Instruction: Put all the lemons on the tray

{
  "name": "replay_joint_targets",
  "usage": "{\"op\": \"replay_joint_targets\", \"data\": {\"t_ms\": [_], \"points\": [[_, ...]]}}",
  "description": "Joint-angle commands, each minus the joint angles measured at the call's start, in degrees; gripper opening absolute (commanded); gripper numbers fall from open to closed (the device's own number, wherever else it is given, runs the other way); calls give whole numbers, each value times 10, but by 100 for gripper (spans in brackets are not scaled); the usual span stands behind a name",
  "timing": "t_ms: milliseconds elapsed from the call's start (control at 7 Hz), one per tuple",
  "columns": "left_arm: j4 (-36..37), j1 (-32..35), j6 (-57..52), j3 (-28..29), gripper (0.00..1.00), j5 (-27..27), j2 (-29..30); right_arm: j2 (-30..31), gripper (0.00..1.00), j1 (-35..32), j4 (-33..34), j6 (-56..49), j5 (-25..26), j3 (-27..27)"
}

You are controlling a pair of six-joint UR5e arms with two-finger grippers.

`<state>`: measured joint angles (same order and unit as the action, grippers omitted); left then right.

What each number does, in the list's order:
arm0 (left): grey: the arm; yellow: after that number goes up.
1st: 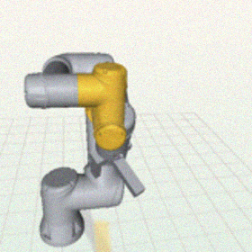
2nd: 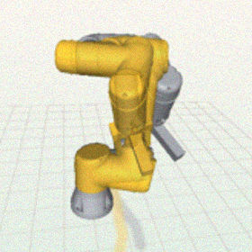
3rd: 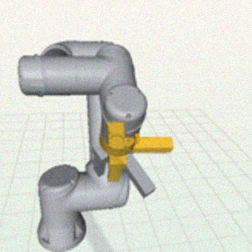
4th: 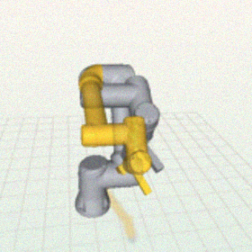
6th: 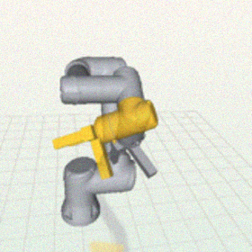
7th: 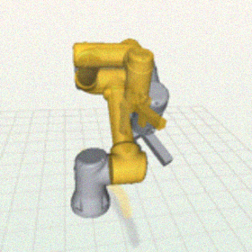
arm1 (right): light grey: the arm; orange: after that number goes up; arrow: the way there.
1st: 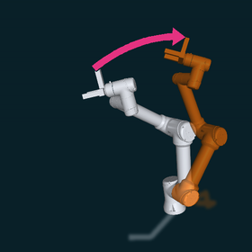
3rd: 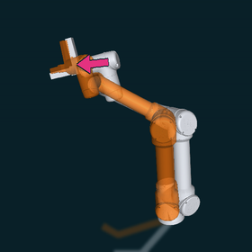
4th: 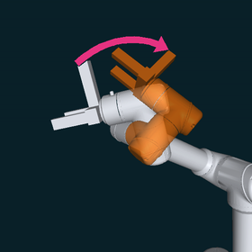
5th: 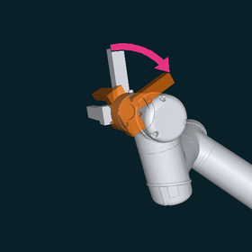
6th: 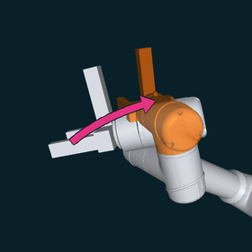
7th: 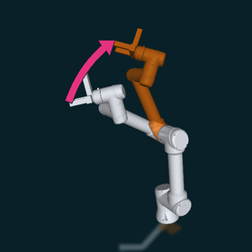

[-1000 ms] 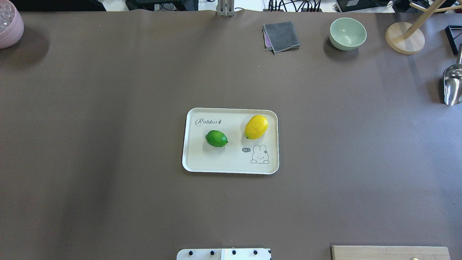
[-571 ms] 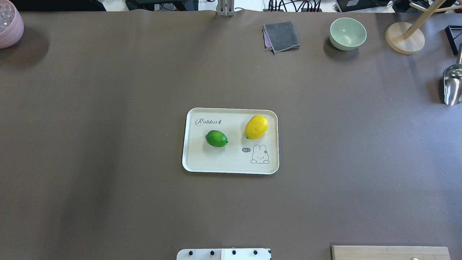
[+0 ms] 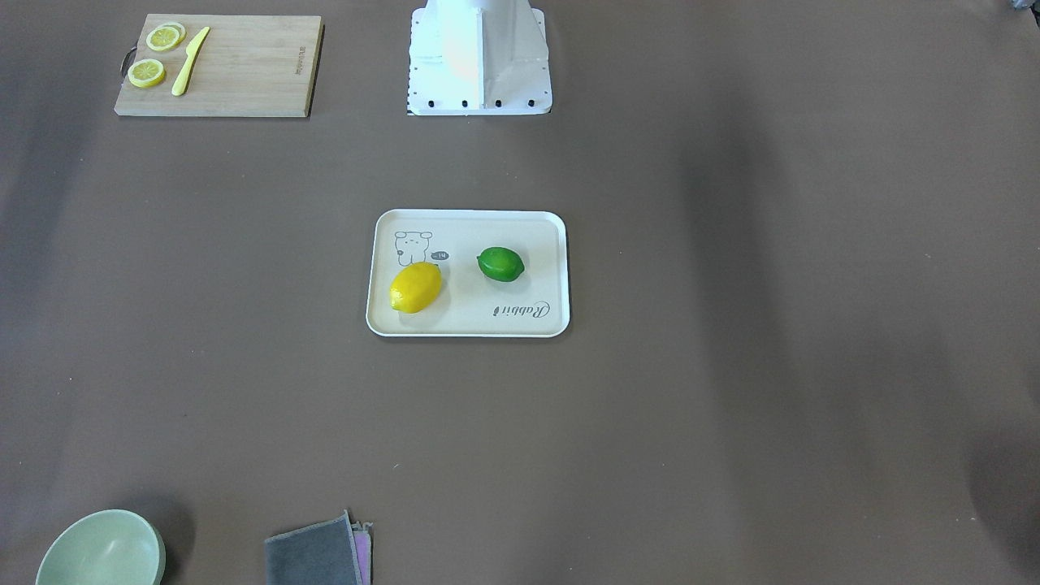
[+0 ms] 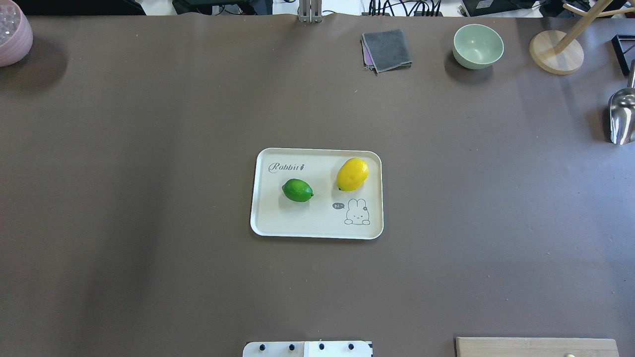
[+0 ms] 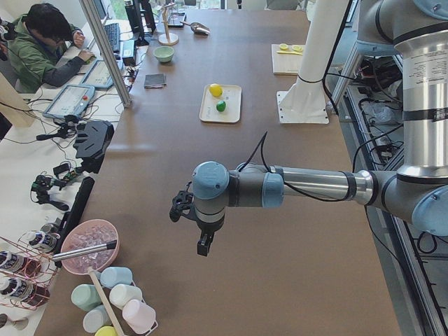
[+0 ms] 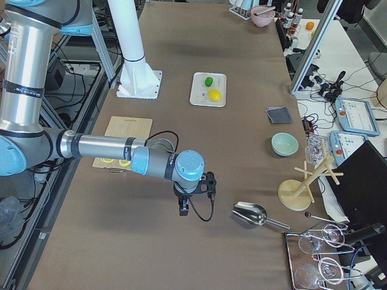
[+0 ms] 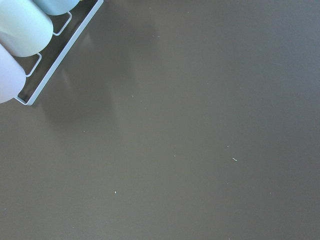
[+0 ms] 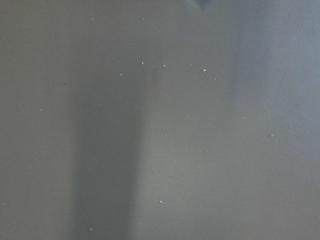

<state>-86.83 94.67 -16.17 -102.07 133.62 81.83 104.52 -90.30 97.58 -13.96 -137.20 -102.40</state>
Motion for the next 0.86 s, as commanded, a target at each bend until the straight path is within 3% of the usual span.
{"op": "replay_joint_targets", "data": {"t_ms": [0,714], "points": [[0,1,1,0,100,1,-1,1,100,0,0,0,0,1],[-1,1,0,-3,100,2,-8,1,100,1,0,-1,-13,0]]}}
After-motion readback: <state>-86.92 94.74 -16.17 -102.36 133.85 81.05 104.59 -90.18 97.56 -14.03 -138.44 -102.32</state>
